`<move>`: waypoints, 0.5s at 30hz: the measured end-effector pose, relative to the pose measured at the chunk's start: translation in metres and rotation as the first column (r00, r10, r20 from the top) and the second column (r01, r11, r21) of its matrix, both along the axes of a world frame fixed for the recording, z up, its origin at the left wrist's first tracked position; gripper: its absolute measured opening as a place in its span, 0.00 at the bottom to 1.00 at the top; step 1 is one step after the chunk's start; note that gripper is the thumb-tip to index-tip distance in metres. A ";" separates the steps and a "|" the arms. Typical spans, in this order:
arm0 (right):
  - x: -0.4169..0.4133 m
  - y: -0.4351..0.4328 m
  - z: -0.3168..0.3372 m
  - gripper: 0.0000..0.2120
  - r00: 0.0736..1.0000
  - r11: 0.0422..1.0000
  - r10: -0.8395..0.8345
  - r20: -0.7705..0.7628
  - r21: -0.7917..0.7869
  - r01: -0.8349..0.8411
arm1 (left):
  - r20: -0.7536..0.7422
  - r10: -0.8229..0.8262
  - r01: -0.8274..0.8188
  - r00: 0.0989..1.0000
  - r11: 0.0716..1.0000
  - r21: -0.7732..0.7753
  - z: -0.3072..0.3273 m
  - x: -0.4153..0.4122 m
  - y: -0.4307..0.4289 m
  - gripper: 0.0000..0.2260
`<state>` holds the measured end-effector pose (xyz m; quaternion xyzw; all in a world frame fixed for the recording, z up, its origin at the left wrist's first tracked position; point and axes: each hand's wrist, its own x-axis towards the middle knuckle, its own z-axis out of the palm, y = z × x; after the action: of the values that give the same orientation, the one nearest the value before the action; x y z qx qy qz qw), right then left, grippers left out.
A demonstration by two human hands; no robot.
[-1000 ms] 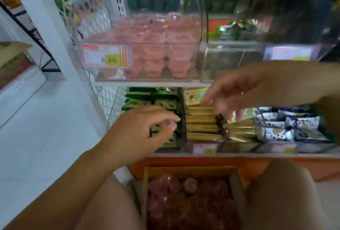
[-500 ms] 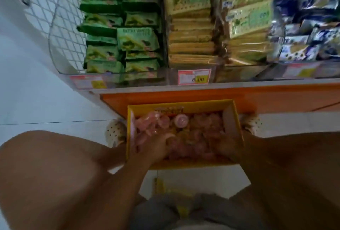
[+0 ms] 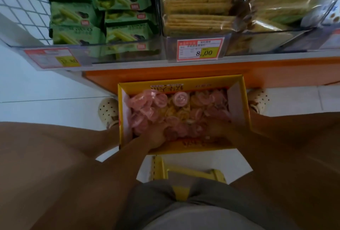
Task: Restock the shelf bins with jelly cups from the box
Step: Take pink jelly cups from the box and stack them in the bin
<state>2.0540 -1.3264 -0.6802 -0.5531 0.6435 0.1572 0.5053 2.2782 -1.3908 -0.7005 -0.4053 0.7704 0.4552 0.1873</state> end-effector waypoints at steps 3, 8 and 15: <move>-0.008 -0.001 -0.010 0.23 0.998 1.000 -0.015 0.068 0.029 0.013 | 0.040 -0.056 0.056 0.998 0.998 0.007 -0.004 -0.005 -0.001 0.19; -0.001 0.004 -0.024 0.23 0.984 0.989 -0.141 0.107 0.056 0.135 | 0.114 -0.052 0.050 0.992 0.999 0.022 -0.009 -0.007 0.000 0.23; 0.011 0.008 -0.027 0.24 0.941 0.941 -0.337 0.019 -0.037 0.338 | -0.033 0.217 -0.219 0.976 0.973 -0.065 -0.011 -0.002 0.006 0.13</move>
<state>2.0649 -1.3181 -0.7067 -0.4454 0.7286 0.0522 0.5178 2.2763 -1.3847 -0.7115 -0.4878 0.7387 0.4514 0.1121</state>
